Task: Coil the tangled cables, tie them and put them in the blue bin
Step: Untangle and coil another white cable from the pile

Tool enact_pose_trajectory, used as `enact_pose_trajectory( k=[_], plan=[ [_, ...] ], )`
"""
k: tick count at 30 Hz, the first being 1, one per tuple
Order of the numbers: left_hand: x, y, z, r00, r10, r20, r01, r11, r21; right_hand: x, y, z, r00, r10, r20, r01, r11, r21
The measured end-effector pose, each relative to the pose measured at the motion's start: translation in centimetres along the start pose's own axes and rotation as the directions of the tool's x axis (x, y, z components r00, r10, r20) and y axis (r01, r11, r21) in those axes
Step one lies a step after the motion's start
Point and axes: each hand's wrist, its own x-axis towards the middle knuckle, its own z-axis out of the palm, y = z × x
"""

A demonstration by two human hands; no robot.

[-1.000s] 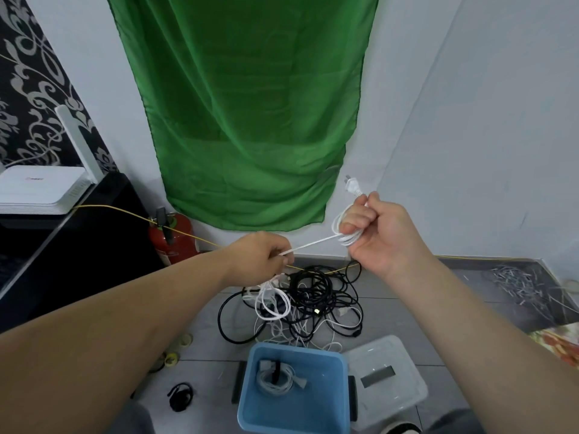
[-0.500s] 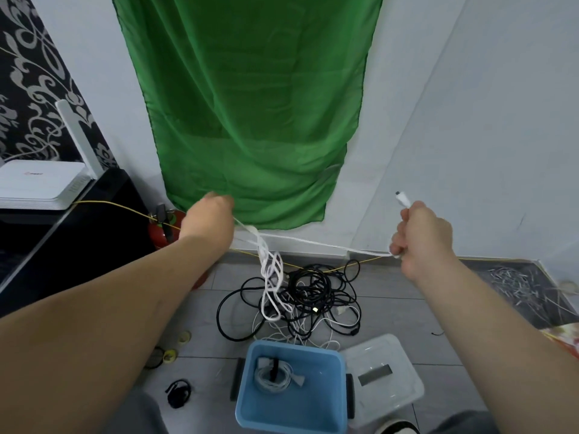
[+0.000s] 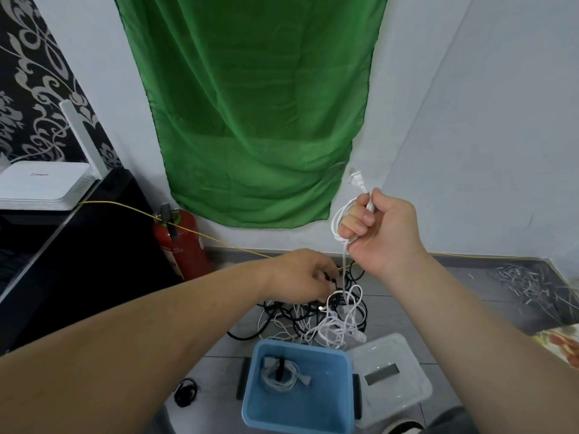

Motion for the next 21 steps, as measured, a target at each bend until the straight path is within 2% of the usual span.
enact_pose_trajectory(
  k=[2,3,7,8,10,13,15,17,19,21],
  plan=[
    [0.2,-0.9,0.2,0.996,0.014,-0.089,-0.010,0.999,0.050,-0.1,-0.4,0.0,1.000,-0.006,0.024,0.005,1.000,0.019],
    [0.2,-0.9,0.3,0.990,0.010,-0.141,-0.008,1.000,0.017,-0.2,-0.5,0.0,0.999,-0.010,0.042,0.009,1.000,0.016],
    [0.9,0.0,0.8,0.986,0.051,-0.161,-0.092,0.960,-0.265,-0.4,-0.4,0.1,0.992,0.010,0.129,-0.019,0.997,0.073],
    [1.1,0.1,0.8,0.981,0.081,-0.175,-0.124,0.960,-0.251,-0.4,-0.4,0.2,0.989,0.016,0.146,-0.032,0.994,0.104],
    [1.2,0.0,0.5,0.975,0.125,-0.181,-0.148,0.982,-0.114,-0.6,-0.7,0.3,0.986,0.025,0.168,-0.046,0.992,0.122],
    [0.9,-1.3,-0.3,0.989,0.123,-0.078,-0.113,0.985,0.128,-0.9,-1.6,-0.1,0.977,0.065,0.205,-0.083,0.993,0.079],
    [0.6,-3.0,-1.2,0.999,0.043,-0.007,-0.040,0.971,0.235,-1.3,-2.7,-0.8,0.964,0.125,0.234,-0.129,0.992,0.002],
    [0.4,-5.0,-2.2,1.000,-0.023,-0.014,0.026,0.953,0.303,-1.8,-3.5,-1.6,0.931,0.250,0.268,-0.215,0.965,-0.152],
    [0.3,-6.8,-3.3,0.997,-0.048,-0.067,0.070,0.924,0.376,-2.2,-4.0,-2.3,0.860,0.419,0.291,-0.315,0.885,-0.343],
    [0.1,-7.6,-4.1,0.991,-0.049,-0.128,0.098,0.905,0.413,-2.4,-4.0,-2.7,0.793,0.557,0.248,-0.356,0.754,-0.552]
  ],
)
